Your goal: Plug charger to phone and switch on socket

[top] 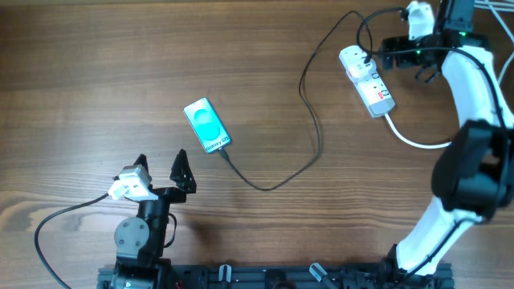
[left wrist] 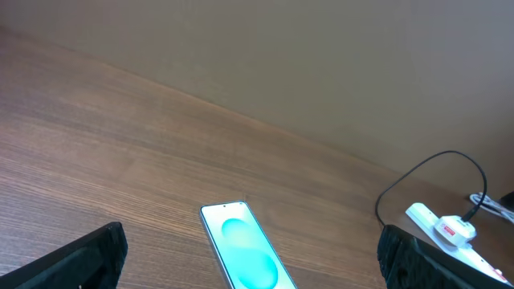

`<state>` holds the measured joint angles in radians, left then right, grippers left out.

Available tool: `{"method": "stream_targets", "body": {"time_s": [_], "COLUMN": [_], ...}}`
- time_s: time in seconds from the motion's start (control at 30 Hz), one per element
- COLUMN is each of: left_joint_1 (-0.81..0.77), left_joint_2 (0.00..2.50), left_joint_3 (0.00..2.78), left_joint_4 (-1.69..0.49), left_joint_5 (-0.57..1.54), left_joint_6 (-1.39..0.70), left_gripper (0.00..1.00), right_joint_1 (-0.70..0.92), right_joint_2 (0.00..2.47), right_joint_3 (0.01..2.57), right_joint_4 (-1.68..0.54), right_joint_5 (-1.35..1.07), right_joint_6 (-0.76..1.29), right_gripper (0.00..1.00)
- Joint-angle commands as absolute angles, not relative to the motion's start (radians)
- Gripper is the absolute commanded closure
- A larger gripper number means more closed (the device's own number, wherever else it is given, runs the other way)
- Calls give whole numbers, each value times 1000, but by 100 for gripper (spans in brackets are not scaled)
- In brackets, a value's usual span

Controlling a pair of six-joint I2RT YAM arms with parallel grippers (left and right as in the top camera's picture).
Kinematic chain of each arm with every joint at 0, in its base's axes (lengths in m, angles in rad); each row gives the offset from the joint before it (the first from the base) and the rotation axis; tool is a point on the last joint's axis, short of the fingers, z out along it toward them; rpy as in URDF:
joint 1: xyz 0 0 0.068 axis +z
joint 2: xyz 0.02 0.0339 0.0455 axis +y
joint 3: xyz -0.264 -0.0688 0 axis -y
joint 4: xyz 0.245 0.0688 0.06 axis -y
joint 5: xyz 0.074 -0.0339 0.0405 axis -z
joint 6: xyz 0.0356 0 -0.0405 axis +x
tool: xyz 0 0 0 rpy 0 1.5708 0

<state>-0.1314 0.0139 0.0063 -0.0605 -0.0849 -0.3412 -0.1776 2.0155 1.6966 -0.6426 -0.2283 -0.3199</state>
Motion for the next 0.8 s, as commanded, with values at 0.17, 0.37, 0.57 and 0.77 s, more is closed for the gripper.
{"method": "stream_targets", "body": {"time_s": [0.17, 0.37, 0.57, 0.77], "left_joint_1": [-127, -127, -127, -127], "left_joint_2": [6, 6, 6, 6], "left_joint_3": [6, 6, 6, 6], "left_joint_4": [-64, -64, -64, -64], "left_joint_5": [-102, -102, -102, -102], "left_joint_6": [-318, -318, -318, -318], "left_gripper": [0, 0, 0, 0], "right_joint_1": [-177, -172, -167, -167], "right_joint_2": [1582, 1454, 1415, 1391], "right_joint_3": [1707, 1707, 1705, 1484], "right_joint_4": [-645, -645, -741, -805], "right_joint_5": [-241, -242, -235, -374], "right_joint_6": [-338, -338, -340, -426], "right_gripper": [0, 0, 0, 0]}}
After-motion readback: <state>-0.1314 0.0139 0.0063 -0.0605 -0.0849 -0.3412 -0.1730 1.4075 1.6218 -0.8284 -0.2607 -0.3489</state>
